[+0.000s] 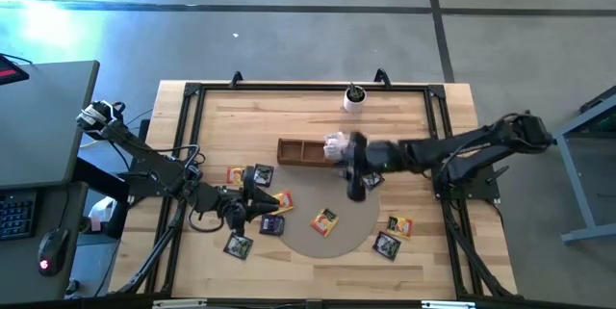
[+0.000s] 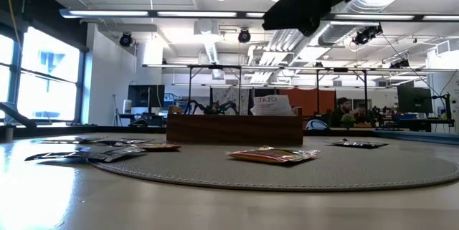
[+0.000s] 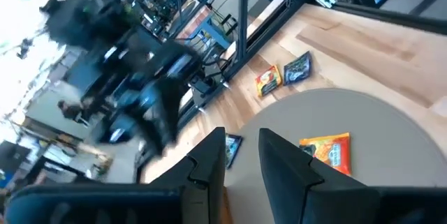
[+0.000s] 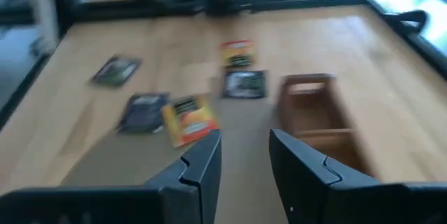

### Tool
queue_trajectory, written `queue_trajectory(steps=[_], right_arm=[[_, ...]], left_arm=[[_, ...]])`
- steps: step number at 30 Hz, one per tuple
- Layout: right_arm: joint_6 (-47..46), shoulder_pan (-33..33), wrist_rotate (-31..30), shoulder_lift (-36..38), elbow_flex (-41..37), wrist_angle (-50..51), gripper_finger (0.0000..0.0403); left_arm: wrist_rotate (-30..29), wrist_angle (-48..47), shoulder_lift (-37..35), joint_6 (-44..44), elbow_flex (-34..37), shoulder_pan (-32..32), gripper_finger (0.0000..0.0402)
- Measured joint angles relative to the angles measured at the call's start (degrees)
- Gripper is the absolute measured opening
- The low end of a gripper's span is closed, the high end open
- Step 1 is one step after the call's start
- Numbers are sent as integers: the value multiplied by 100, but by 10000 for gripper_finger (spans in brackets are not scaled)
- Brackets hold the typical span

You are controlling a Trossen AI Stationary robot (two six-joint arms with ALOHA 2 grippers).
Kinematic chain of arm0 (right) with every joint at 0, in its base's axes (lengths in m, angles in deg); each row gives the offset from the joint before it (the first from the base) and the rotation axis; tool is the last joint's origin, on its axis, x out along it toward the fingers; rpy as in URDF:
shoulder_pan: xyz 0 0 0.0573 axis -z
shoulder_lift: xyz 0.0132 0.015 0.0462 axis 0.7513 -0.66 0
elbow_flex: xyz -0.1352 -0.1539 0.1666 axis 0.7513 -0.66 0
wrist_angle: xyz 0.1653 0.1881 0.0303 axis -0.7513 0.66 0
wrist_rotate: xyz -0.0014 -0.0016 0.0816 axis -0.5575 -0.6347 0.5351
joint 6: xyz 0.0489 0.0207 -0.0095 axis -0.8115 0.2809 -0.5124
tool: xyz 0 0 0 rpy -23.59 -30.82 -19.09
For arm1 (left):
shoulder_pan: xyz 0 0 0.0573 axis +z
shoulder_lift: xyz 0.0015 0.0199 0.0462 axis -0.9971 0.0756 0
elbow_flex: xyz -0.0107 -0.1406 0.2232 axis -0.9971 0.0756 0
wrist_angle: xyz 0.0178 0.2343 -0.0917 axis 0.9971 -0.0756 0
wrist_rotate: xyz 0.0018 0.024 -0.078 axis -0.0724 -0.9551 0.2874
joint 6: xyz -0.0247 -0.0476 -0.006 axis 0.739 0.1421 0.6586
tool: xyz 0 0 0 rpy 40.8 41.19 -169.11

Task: Pick & Place Tea
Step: Put the yellow tea bag into the middle section of the wooden organizer

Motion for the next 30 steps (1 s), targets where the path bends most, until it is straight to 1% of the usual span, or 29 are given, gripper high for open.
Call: queue_trajectory(steps=[2, 5, 8, 9, 10, 11, 13, 15, 17, 20, 23, 24, 26, 28, 30], right_arm=[[392, -336, -128, -58, 0, -2, 119], [1085, -712, -191, -71, 0, -2, 117], [1637, -884, -110, -70, 0, -36, 117], [1814, -910, -147, -71, 0, -94, 118], [1885, -916, -226, -73, 0, -193, 118], [1827, -911, -324, -71, 0, -297, 118], [1485, -879, -496, -69, 4, -328, 118], [1210, -861, -538, -69, 4, -51, 117], [1064, -877, -461, -74, 0, 285, 117], [932, -1046, -98, -230, 68, 361, 117], [1146, -1288, -191, -571, 510, 731, 112], [1256, -1349, -242, -697, 730, 1042, 109], [1351, -1418, -383, -1012, 1250, 2012, 101], [1214, -1418, -455, -1355, 1740, 3155, 93], [907, -1410, -310, -1661, 2140, 4249, 85]], left_arm=[[-281, 13, 0, 289, 0, 0, 85], [-1149, 38, 0, 1392, 0, 0, 85], [-2124, 42, 0, 2419, 0, 4, 85], [-2335, 42, 0, 2667, 0, 4, 85], [-2419, 36, -2, 2883, 0, 4, 85], [-2418, 18, -1, 3073, 0, 4, 85], [-2230, -2, 0, 3455, 0, 4, 85], [-2035, -26, 0, 3854, 0, 4, 85], [-1803, -202, -2, 4186, 0, 45, 85], [-1434, -708, -2, 4905, 0, 291, 85], [-1177, -1246, -1, 5549, 0, 657, 85], [-1080, -1422, 0, 5673, 0, 786, 85], [-788, -1702, 0, 5838, 0, 1068, 85], [-386, -1885, 45, 5912, 2, 1363, 85], [8, -1903, 142, 5994, 0, 1623, 85]])
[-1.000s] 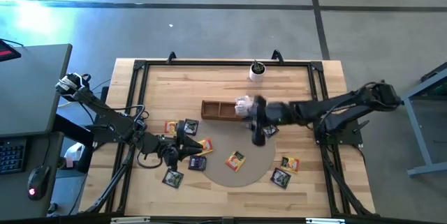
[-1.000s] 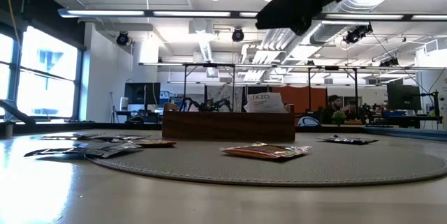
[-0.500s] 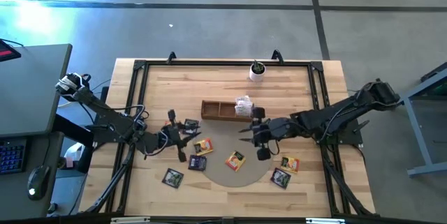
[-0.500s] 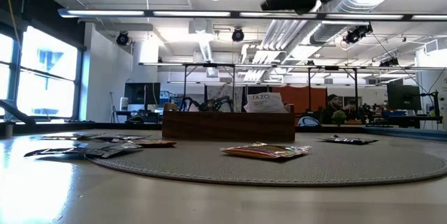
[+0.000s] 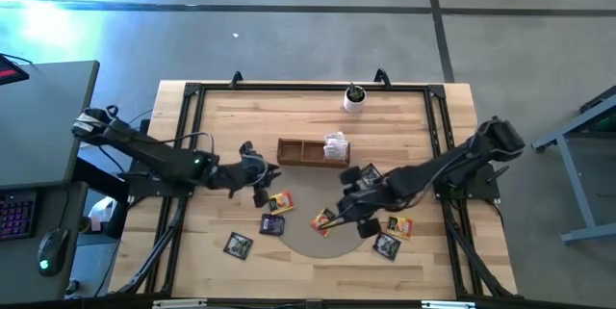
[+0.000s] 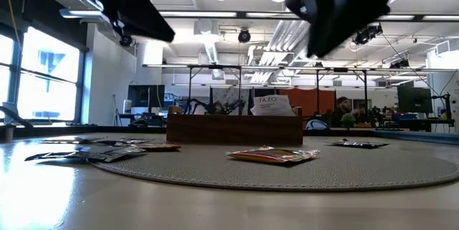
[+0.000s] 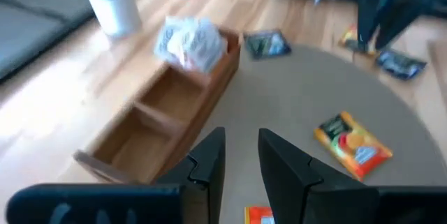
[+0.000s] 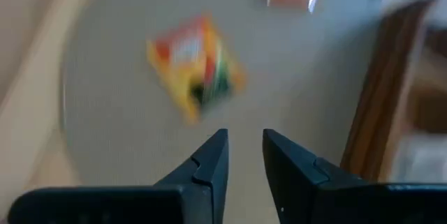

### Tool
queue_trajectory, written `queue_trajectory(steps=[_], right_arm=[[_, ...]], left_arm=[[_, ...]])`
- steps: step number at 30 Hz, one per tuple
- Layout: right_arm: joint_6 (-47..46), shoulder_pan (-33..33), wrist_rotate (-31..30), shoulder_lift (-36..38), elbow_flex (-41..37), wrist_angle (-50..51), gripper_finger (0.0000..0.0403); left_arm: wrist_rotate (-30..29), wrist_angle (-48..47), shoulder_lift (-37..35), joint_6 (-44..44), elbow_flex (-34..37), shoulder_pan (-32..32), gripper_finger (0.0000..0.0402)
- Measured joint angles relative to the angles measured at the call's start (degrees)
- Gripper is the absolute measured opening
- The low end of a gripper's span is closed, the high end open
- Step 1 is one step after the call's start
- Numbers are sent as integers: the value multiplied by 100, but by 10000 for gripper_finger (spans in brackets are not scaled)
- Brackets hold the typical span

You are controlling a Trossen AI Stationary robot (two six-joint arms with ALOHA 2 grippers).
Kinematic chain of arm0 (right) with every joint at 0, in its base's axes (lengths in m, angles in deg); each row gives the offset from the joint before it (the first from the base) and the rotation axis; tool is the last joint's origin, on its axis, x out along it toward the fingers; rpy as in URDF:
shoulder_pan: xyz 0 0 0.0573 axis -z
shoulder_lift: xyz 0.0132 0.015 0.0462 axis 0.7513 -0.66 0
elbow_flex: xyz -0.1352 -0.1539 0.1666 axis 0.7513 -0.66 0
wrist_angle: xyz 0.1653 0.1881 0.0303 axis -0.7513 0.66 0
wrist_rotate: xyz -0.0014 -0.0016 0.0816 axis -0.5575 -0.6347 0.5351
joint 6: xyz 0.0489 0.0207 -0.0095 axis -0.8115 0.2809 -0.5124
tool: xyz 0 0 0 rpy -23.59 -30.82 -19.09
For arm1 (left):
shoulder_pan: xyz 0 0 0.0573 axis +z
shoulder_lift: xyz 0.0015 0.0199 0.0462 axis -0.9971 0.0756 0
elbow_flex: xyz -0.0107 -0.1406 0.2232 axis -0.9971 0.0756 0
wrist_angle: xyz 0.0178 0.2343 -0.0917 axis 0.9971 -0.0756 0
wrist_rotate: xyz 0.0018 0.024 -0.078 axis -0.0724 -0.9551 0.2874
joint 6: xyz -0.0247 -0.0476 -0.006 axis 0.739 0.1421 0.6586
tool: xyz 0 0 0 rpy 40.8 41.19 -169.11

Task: Pick & Place Tea
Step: Put the yellow tea bag into the middle section of the wooden organizer

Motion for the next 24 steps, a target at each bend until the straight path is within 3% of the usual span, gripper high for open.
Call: queue_trajectory(steps=[5, 9, 24], right_arm=[[-370, -35, 1261, -540, 467, 1957, 74], [-756, -108, 1950, -695, 490, 2562, 79], [-842, -229, 1706, -823, -284, 2707, 174]], left_arm=[[408, -6, 11, -6, 0, 249, 85], [393, -29, 11, -24, 0, 258, 85], [536, -31, 11, -33, 0, 254, 85]])
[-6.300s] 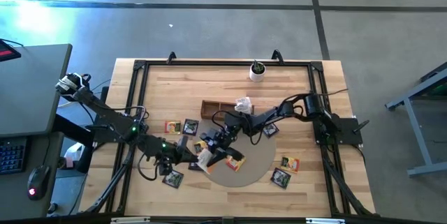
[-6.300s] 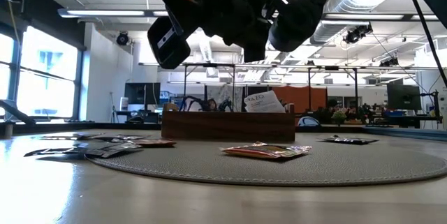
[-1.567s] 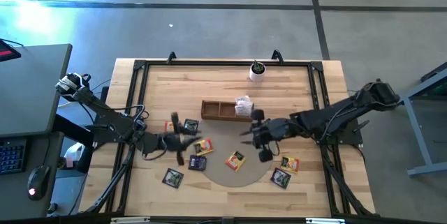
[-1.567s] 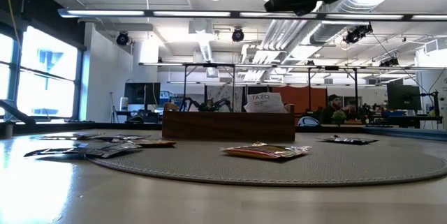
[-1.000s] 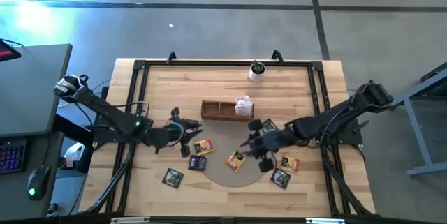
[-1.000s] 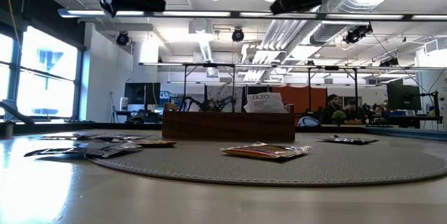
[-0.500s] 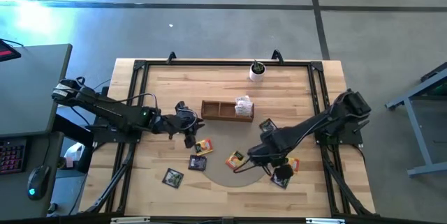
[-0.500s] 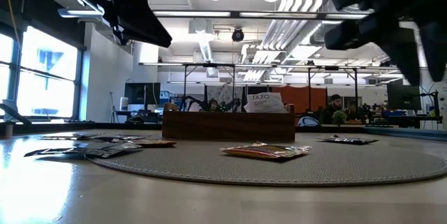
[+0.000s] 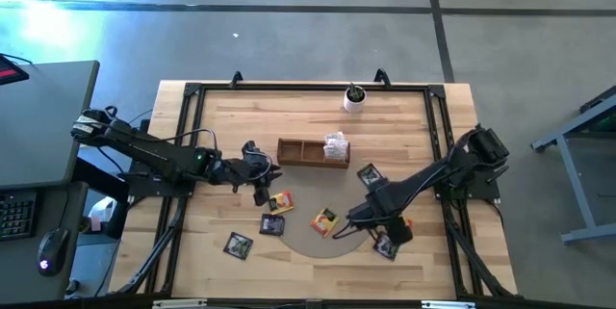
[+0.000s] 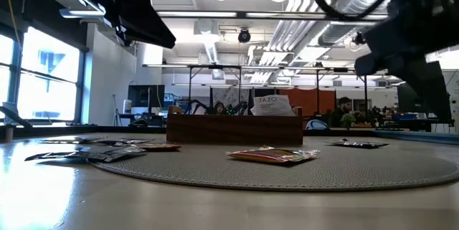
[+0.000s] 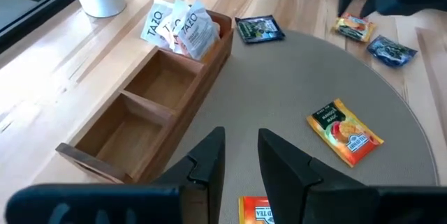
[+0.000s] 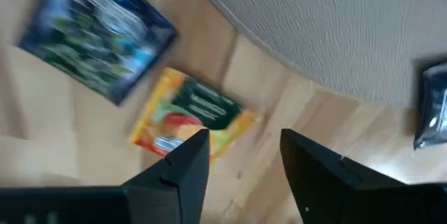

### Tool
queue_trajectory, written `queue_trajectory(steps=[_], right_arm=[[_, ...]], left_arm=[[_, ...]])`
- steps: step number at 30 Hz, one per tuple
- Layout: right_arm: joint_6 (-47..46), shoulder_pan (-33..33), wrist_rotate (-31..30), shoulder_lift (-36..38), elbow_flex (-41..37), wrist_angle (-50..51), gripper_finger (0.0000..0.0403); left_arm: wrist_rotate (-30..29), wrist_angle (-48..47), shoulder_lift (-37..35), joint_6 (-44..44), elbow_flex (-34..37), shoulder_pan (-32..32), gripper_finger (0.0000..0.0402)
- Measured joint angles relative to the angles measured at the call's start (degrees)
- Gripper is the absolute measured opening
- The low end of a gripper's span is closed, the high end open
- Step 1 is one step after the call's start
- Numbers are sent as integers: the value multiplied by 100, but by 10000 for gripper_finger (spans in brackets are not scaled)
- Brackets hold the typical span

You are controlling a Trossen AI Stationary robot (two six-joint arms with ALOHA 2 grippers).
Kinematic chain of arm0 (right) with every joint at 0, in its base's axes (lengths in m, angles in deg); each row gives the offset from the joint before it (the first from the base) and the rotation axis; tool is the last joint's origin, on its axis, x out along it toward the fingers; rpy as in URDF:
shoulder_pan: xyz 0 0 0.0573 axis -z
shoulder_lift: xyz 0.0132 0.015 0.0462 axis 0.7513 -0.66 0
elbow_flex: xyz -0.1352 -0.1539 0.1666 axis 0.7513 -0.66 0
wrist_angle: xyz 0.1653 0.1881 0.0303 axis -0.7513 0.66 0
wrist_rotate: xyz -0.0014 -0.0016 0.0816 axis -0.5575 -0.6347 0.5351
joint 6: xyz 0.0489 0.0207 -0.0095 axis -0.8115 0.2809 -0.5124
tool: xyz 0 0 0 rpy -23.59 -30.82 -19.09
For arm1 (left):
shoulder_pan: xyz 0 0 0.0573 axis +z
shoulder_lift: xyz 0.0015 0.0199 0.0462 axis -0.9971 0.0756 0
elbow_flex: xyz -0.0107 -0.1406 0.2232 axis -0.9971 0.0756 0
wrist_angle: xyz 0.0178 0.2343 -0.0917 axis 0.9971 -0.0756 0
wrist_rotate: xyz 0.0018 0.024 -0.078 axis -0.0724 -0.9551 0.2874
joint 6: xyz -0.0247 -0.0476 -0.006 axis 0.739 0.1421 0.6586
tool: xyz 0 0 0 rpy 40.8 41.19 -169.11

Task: Pick & Place Tea
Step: Put the yellow tea bag into the middle section of the wooden organizer

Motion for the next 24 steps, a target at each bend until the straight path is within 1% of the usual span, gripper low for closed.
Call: queue_trajectory(steps=[3, 7, 11, 14, 19, 24], right_arm=[[98, 7, -57, 0, -259, -187, 184], [198, 4, 25, 0, -620, -613, 188], [197, 21, 335, 0, -876, -901, 187], [216, 21, 455, 17, -1042, -1213, 181], [215, 22, 373, 44, -1267, -1578, 154], [211, 25, 324, 42, -1326, -1615, 94]], left_arm=[[8, 0, 0, -9, 0, 0, 85], [9, 2, 0, -122, 0, 0, 85], [9, 0, 0, -188, 0, -1, 85], [0, 1, 0, -188, 0, 0, 85], [-2, 0, 0, -188, 0, 0, 85], [-4, 0, 0, -190, 0, 0, 85]])
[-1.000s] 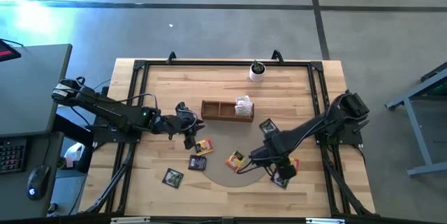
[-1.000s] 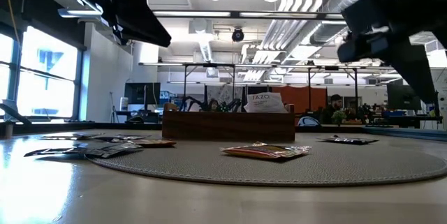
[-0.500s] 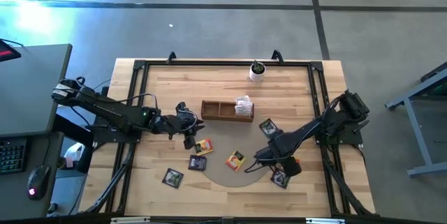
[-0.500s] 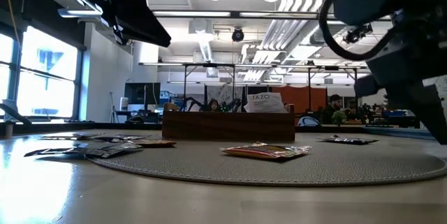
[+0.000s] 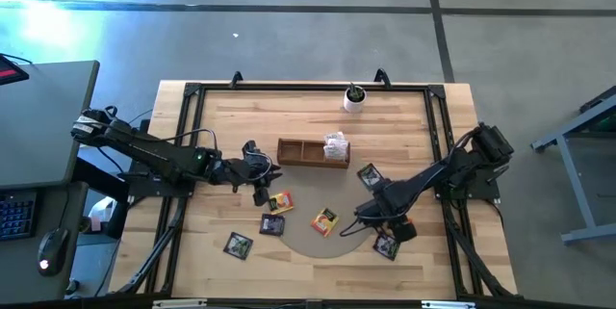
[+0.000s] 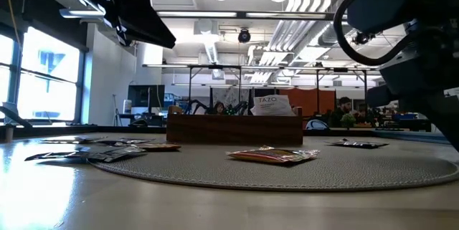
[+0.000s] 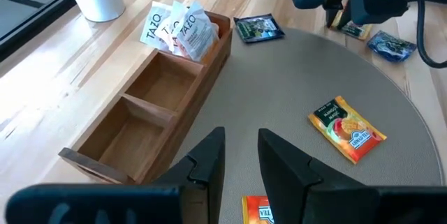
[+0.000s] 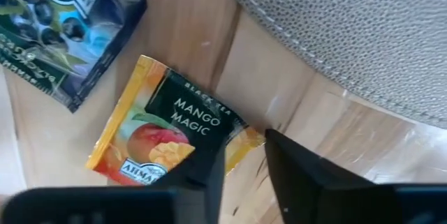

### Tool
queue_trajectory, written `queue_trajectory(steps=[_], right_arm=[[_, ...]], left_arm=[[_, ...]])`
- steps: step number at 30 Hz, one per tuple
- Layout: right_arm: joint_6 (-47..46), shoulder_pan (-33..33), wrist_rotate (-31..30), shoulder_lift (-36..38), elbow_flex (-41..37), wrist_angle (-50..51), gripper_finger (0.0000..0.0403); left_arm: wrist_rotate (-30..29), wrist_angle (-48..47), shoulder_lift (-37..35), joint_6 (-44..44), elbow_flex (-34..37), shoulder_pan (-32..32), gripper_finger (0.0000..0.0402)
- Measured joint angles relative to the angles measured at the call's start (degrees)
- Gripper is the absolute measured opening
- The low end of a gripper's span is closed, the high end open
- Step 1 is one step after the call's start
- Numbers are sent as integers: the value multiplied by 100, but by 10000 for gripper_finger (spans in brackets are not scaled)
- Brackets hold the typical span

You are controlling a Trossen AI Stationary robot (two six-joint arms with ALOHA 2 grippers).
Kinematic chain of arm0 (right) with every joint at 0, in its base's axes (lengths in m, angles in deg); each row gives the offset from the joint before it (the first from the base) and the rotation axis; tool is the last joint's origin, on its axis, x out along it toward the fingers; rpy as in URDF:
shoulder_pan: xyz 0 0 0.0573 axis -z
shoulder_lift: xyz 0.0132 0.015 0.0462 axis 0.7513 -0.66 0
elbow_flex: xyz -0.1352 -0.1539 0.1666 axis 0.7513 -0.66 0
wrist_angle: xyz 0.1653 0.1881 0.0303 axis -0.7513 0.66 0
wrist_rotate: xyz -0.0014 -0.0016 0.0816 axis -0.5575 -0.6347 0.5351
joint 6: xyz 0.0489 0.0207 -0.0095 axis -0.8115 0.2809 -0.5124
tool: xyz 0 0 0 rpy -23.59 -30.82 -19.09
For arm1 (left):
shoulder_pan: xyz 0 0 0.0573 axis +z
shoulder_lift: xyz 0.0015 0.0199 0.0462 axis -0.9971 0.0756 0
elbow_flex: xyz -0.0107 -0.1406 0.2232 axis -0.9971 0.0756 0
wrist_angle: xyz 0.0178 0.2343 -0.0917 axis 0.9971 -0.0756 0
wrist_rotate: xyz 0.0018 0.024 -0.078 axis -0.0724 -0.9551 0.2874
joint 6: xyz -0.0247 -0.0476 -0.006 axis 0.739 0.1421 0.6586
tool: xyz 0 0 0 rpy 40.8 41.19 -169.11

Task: Pick & Place Tea
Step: Put the yellow tea bag into the middle section of the wooden organizer

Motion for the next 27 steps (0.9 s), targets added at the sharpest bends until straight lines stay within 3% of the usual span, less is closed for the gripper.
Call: queue_trajectory(steps=[6, 11, 18, 21, 27], right_arm=[[-41, 9, -23, -9, -10, -39, 9], [-57, 70, -66, 91, 44, 8, 13], [-767, 257, -788, 359, 1040, 713, 7], [-717, 286, -1391, 528, 1364, 339, 3], [-676, 526, -3415, 670, 1335, -1583, 2]], left_arm=[[-2, -2, 0, 2, 0, 0, 85], [-4, -4, 0, 2, 0, 0, 85], [-81, 4, 2, 2, -2, 0, 85], [-124, 2, 0, 2, -2, 0, 85], [-114, 0, -22, 200, -2, -2, 85]])
